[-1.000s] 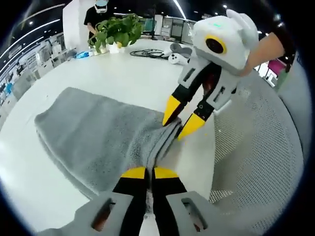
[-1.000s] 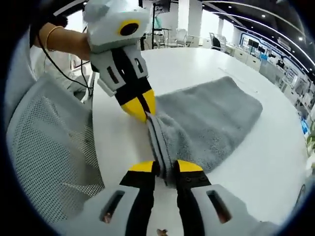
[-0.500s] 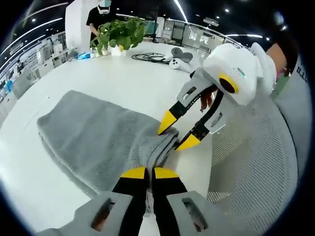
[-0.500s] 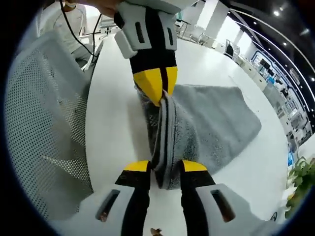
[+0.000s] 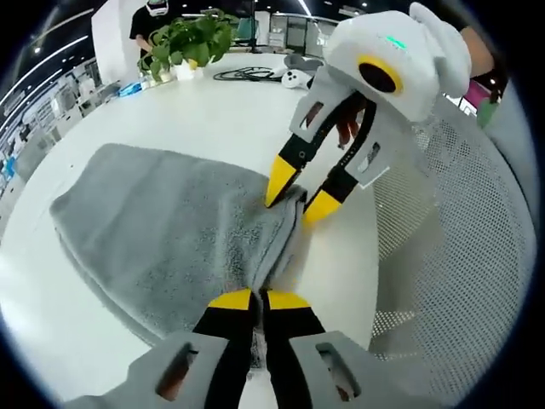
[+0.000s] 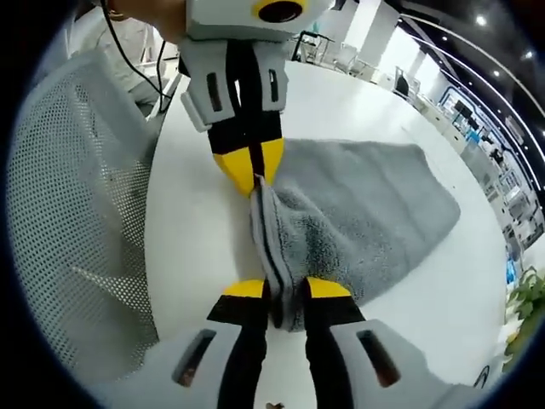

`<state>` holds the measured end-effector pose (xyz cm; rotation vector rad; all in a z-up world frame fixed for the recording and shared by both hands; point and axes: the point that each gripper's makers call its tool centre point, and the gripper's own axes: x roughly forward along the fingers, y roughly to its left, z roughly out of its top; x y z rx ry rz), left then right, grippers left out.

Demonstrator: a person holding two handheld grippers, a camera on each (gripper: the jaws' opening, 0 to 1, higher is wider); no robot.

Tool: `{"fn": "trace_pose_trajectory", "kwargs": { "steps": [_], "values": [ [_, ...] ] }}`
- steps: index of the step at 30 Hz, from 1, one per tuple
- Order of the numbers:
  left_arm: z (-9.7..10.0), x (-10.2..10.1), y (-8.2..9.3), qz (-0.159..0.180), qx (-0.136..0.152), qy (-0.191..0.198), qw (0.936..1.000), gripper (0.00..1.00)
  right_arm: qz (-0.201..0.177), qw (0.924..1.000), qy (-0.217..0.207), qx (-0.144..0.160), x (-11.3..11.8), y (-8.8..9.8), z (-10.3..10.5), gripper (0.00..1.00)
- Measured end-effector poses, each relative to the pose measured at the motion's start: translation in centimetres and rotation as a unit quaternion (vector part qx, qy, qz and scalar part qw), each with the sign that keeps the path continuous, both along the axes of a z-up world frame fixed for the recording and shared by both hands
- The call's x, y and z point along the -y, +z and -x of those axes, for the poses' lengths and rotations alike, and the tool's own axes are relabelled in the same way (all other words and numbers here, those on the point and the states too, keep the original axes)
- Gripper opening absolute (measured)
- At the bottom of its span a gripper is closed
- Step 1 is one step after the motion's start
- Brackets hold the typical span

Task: Fold the towel on the table until its edges align and the towel forms a compact rectangular stack.

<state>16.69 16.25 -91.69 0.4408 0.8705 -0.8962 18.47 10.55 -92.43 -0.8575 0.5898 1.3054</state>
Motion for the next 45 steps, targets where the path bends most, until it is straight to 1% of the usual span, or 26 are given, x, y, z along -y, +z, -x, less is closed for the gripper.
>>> {"fn": "trace_pose_trajectory", "kwargs": {
  "steps": [4,6,7,8,9,11,12,13,15,16,17,19,20,21,22,25,27,28,29,31,33,38,39,40,43,45],
  "values": [
    [0.0,0.1,-0.1,0.005,-0.002,0.003,1.0000,0.04,-0.007,0.9998,0.011,0.014,-0.1,0.0,-0.3,0.08],
    [-0.1,0.1,-0.2,0.004,0.000,0.002,1.0000,0.04,-0.011,0.9999,-0.011,0.003,-0.1,-0.1,-0.5,0.07],
    [-0.1,0.2,-0.2,0.004,0.002,0.000,1.0000,0.04,-0.008,0.9999,-0.015,0.002,-0.3,-0.1,-0.7,0.06],
    [-0.1,0.2,-0.2,0.002,0.003,-0.002,1.0000,0.04,-0.005,0.9996,-0.029,-0.006,-0.3,-0.1,-0.7,0.05],
    [-0.1,0.2,-0.2,-0.001,0.007,-0.005,1.0000,0.04,-0.001,0.9977,-0.061,-0.029,-0.2,-0.4,-0.9,0.05],
    [0.0,0.3,-0.2,-0.004,0.010,-0.008,0.9999,0.05,0.001,0.9960,-0.076,-0.045,-0.3,-0.4,-1.1,0.04],
    [0.0,0.3,-0.2,-0.005,0.013,-0.010,0.9999,0.05,-0.008,0.9927,-0.099,-0.068,-0.5,-0.4,-1.3,0.04],
    [0.0,0.3,-0.2,-0.006,0.016,-0.012,0.9998,0.05,-0.016,0.9900,-0.113,-0.083,-0.5,-0.3,-1.4,0.04],
    [0.0,0.3,-0.2,-0.008,0.021,-0.016,0.9996,0.06,-0.022,0.9881,-0.120,-0.093,-0.5,-0.3,-1.6,0.04],
    [0.0,0.3,-0.2,-0.008,0.023,-0.016,0.9996,0.06,-0.025,0.9871,-0.126,-0.096,-0.4,0.2,-1.4,0.04],
    [0.0,0.4,-0.2,-0.011,0.028,-0.019,0.9994,0.06,-0.028,0.9856,-0.132,-0.101,-0.4,0.4,-1.5,0.04],
    [0.0,0.4,-0.2,-0.016,0.036,-0.024,0.9989,0.07,-0.049,0.9765,-0.168,-0.126,-0.6,1.1,-1.5,0.03],
    [0.0,0.4,-0.2,-0.018,0.039,-0.026,0.9987,0.07,-0.054,0.9729,-0.179,-0.135,-0.6,1.3,-1.5,0.03],
    [0.0,0.5,-0.2,-0.020,0.042,-0.028,0.9985,0.08,-0.049,0.9719,-0.183,-0.139,-0.5,1.3,-1.5,0.03],
    [0.0,0.6,-0.1,-0.023,0.048,-0.030,0.9981,0.09,-0.054,0.9727,-0.180,-0.136,-0.7,1.9,-1.6,0.03],
    [-0.1,0.6,-0.2,-0.040,0.065,-0.036,0.9965,0.11,-0.061,0.9704,-0.185,-0.143,-1.0,2.5,-1.6,0.03],
    [-0.2,0.6,-0.2,-0.054,0.078,-0.042,0.9946,0.12,-0.073,0.9652,-0.197,-0.156,-1.2,2.9,-1.6,0.03],
    [-0.4,0.6,-0.2,-0.066,0.089,-0.046,0.9928,0.13,-0.079,0.9614,-0.205,-0.166,-1.4,3.2,-1.7,0.03],
    [-0.3,0.6,-0.3,-0.071,0.090,-0.048,0.9922,0.13,-0.082,0.9597,-0.208,-0.171,-1.4,3.4,-1.7,0.03],
    [-0.3,0.8,-0.4,-0.081,0.097,-0.054,0.9905,0.13,-0.079,0.9613,-0.204,-0.167,-1.5,3.5,-1.7,0.02],
    [-0.4,0.8,-0.4,-0.083,0.101,-0.051,0.9901,0.13,-0.078,0.9624,-0.201,-0.166,-1.4,3.5,-1.6,0.02],
    [-0.9,0.5,-0.4,-0.075,0.105,-0.023,0.9914,0.07,-0.075,0.9641,-0.196,-0.163,-1.4,3.6,-1.4,0.02],
    [-0.9,0.5,-0.4,-0.073,0.100,-0.019,0.9921,0.07,-0.075,0.9642,-0.196,-0.163,-1.4,3.6,-1.4,0.02],
    [-1.0,0.5,-0.4,-0.073,0.102,-0.017,0.9919,0.06,-0.075,0.9643,-0.195,-0.162,-1.4,3.6,-1.3,0.02],
    [-1.1,0.4,-0.3,-0.053,0.094,0.005,0.9941,0.04,-0.075,0.9640,-0.196,-0.163,-1.3,3.7,-1.4,0.02],
    [-1.2,0.2,-0.3,-0.043,0.089,0.012,0.9950,0.03,-0.075,0.9636,-0.197,-0.165,-1.3,3.7,-1.4,0.02]
  ]
}}
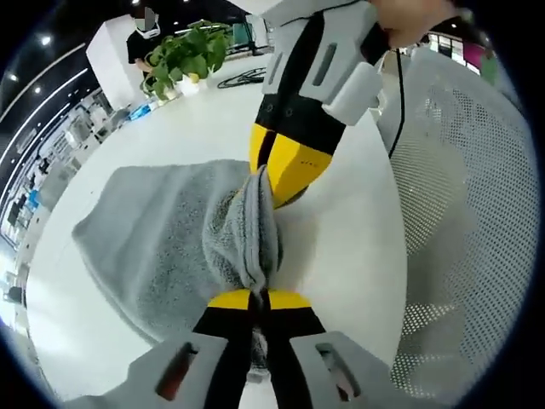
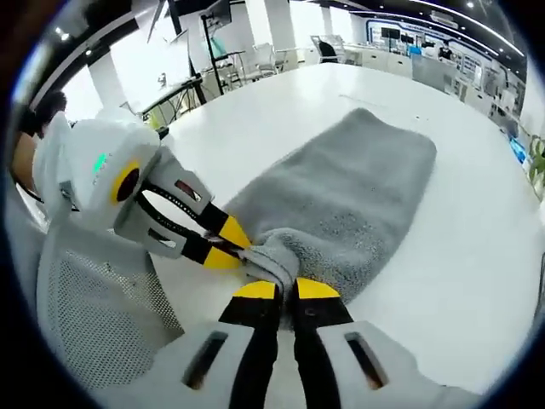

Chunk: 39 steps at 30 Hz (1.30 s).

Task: Fold the towel on the table until its edges align and the towel forms a compact rectangular stack.

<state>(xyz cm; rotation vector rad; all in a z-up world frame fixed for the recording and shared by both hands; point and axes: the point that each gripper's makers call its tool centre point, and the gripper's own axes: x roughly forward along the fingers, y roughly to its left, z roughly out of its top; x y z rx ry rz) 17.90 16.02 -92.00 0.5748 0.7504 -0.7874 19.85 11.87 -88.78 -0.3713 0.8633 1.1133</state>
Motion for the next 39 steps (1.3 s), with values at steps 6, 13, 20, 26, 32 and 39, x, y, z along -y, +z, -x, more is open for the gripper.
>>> {"fn": "trace_pose_trajectory", "kwargs": {
  "steps": [6,13,20,26,32,39],
  "values": [
    [0.2,-0.2,0.8,0.011,-0.013,-0.009,0.9998,0.02,-0.004,1.0000,0.000,0.002,0.3,0.3,-0.1,0.03],
    [0.3,-0.5,2.8,0.032,-0.026,-0.007,0.9991,0.03,-0.013,0.9999,-0.004,0.000,0.7,0.7,-0.3,0.03],
    [0.1,-0.6,5.0,0.028,-0.027,-0.027,0.9989,0.03,-0.022,0.9997,0.001,0.004,0.9,2.0,-0.2,0.03],
    [0.9,-0.2,6.1,0.039,-0.046,-0.039,0.9974,0.03,-0.028,0.9996,0.009,0.003,1.3,2.9,0.6,0.03],
    [2.6,0.2,7.3,0.043,-0.074,-0.055,0.9948,0.03,-0.032,0.9992,0.023,-0.007,1.7,3.9,2.5,0.03],
    [4.6,0.6,9.0,0.045,-0.094,-0.072,0.9920,0.03,-0.046,0.9984,0.031,-0.014,2.1,5.4,4.5,0.03]
  ]
}}
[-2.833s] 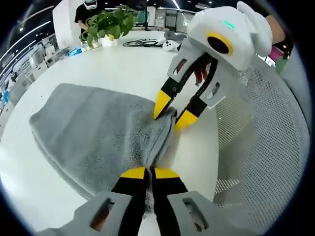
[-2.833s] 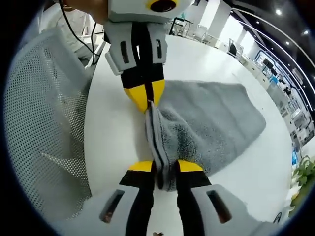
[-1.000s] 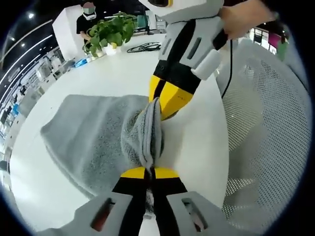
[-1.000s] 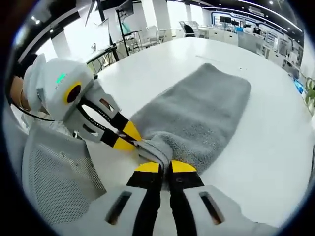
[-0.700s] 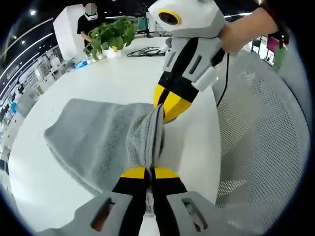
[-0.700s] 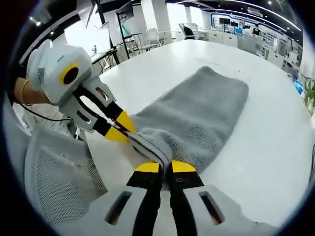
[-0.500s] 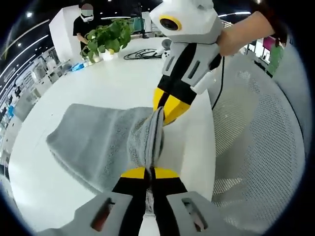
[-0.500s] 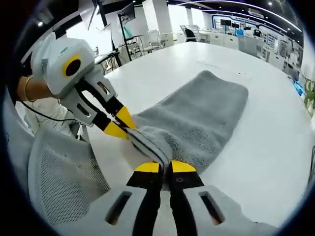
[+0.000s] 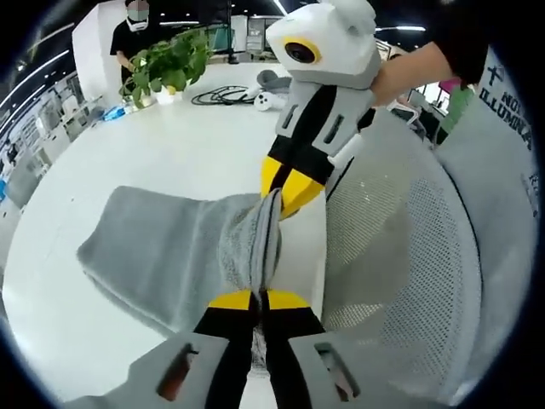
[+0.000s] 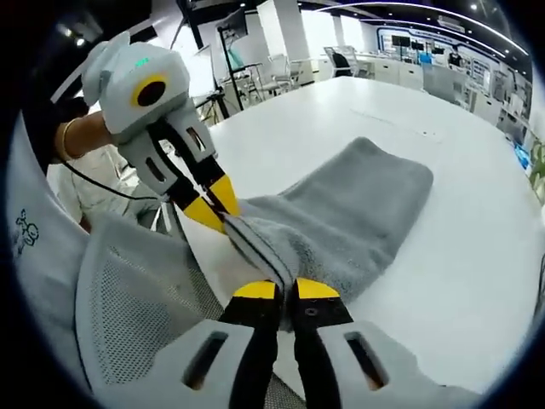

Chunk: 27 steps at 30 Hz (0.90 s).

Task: Fold the towel on the table until its edges align and the towel forms a compact rectangular stack.

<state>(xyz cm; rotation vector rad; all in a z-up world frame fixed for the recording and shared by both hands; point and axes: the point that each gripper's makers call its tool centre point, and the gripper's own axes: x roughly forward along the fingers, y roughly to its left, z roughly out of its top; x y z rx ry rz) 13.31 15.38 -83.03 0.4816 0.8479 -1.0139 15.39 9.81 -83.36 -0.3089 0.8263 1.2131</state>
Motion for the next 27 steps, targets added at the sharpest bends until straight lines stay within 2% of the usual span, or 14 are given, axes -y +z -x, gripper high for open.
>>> {"fn": "trace_pose_trajectory", "kwargs": {
  "steps": [6,14,21,27],
  "values": [
    [1.9,0.4,1.6,0.007,-0.014,-0.022,0.9997,0.03,-0.008,0.9998,0.020,-0.006,0.2,1.4,1.7,0.03],
    [3.6,0.5,3.6,0.008,-0.017,-0.048,0.9987,0.03,-0.020,0.9992,0.030,-0.015,0.3,3.1,3.6,0.03],
    [4.0,0.8,4.1,0.021,-0.023,-0.054,0.9981,0.03,-0.023,0.9989,0.035,-0.021,0.5,3.8,4.1,0.03],
    [3.5,0.7,4.5,0.014,-0.014,-0.060,0.9980,0.03,-0.024,0.9989,0.031,-0.027,0.4,4.1,3.8,0.03]
  ]
}}
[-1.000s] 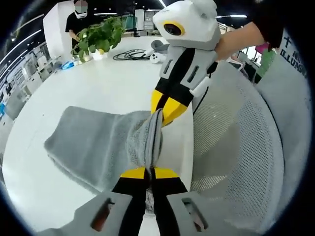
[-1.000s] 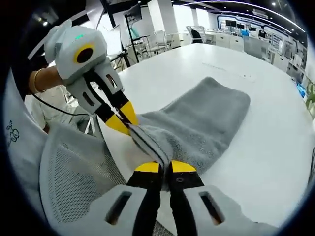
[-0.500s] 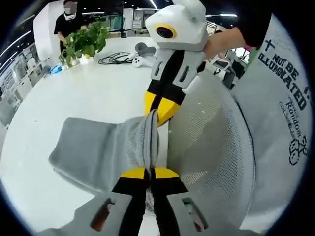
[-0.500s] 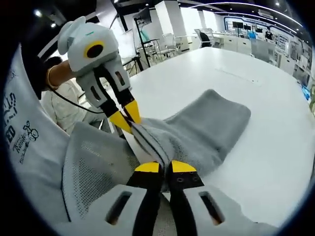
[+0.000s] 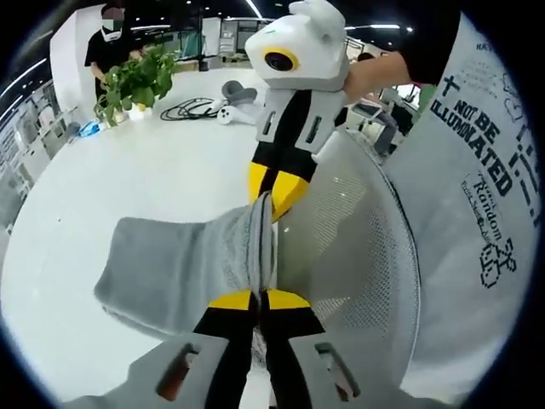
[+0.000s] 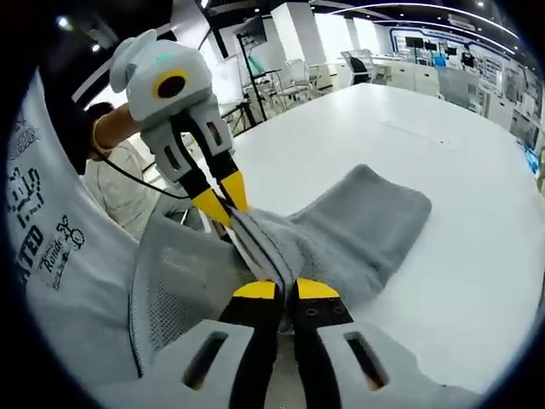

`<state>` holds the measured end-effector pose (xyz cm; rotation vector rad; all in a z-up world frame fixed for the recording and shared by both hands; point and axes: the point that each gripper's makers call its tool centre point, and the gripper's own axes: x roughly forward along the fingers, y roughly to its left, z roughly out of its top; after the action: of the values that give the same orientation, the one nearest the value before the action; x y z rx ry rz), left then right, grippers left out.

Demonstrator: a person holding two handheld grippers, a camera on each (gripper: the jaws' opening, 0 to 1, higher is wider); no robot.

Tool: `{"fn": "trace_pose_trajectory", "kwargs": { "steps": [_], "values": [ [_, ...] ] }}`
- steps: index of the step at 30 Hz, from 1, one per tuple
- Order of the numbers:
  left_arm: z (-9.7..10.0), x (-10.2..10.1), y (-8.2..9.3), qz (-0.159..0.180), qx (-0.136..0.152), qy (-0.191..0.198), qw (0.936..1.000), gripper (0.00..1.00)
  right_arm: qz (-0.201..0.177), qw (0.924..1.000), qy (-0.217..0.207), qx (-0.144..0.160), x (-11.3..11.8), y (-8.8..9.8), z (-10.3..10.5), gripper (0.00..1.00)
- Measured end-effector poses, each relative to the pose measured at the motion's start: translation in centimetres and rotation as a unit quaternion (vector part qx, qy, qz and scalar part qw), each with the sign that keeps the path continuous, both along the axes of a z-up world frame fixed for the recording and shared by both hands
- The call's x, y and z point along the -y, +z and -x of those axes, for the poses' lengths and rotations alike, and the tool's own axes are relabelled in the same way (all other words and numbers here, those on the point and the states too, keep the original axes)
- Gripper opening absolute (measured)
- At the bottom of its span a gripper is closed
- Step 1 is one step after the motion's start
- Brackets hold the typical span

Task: Fold the towel on the table until its edges align and the towel forms a compact rectangular stack.

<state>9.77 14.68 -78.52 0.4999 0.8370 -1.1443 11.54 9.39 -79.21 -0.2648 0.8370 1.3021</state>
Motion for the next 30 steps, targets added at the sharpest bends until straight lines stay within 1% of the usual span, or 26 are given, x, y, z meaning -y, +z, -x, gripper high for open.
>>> {"fn": "trace_pose_trajectory", "kwargs": {
  "steps": [4,7,10,13,19,24,30],
  "values": [
    [-0.6,-0.2,0.6,0.000,0.003,-0.004,1.0000,0.03,-0.004,0.9999,-0.007,-0.008,-0.1,0.6,-0.5,0.03],
    [-1.1,-0.4,1.2,0.001,0.005,-0.004,1.0000,0.03,-0.007,0.9999,-0.008,-0.005,-0.3,1.2,-0.9,0.03],
    [-1.7,-0.7,1.8,-0.010,0.014,-0.013,0.9998,0.03,-0.009,0.9999,-0.008,-0.002,-0.6,1.7,-1.3,0.03],
    [-2.2,-1.0,2.2,-0.012,0.017,-0.019,0.9996,0.03,-0.009,0.9999,-0.010,-0.001,-0.8,2.2,-1.8,0.03],
    [-3.9,-1.7,2.7,-0.011,0.019,-0.027,0.9994,0.03,-0.013,0.9998,-0.014,-0.002,-1.4,2.9,-3.1,0.03],
    [-5.5,-2.5,3.4,-0.008,0.020,-0.024,0.9995,0.03,-0.026,0.9994,-0.020,-0.012,-2.0,3.7,-4.2,0.03],
    [-7.5,-3.2,3.9,-0.013,0.026,-0.023,0.9993,0.03,-0.033,0.9987,-0.030,-0.023,-2.7,4.2,-5.7,0.03]
  ]
}}
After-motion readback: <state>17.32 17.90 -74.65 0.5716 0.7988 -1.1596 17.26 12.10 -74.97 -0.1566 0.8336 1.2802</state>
